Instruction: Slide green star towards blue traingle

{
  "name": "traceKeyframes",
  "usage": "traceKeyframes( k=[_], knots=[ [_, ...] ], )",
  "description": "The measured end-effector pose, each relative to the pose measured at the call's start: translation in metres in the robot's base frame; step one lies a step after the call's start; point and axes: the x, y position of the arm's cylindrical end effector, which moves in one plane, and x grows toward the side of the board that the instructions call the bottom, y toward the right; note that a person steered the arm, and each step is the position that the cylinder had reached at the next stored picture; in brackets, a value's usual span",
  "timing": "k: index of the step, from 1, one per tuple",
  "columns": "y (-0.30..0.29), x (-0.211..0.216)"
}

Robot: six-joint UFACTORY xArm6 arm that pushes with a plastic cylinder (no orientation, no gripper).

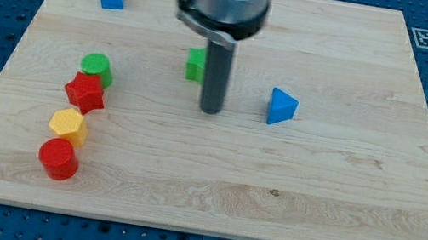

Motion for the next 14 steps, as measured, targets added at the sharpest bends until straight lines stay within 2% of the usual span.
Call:
traceKeyframes(
  k=[2, 3, 4, 5, 6, 10, 11, 13, 14],
  knots=[
    [-0.092, -0.077],
    [-0.172, -0.082],
    [-0.217, -0.057],
    [-0.21, -0.014],
    [-0.177, -0.004],
    [-0.189, -0.029],
    [-0.175, -0.027],
    [-0.084, -0.014],
    [-0.074, -0.014]
  ],
)
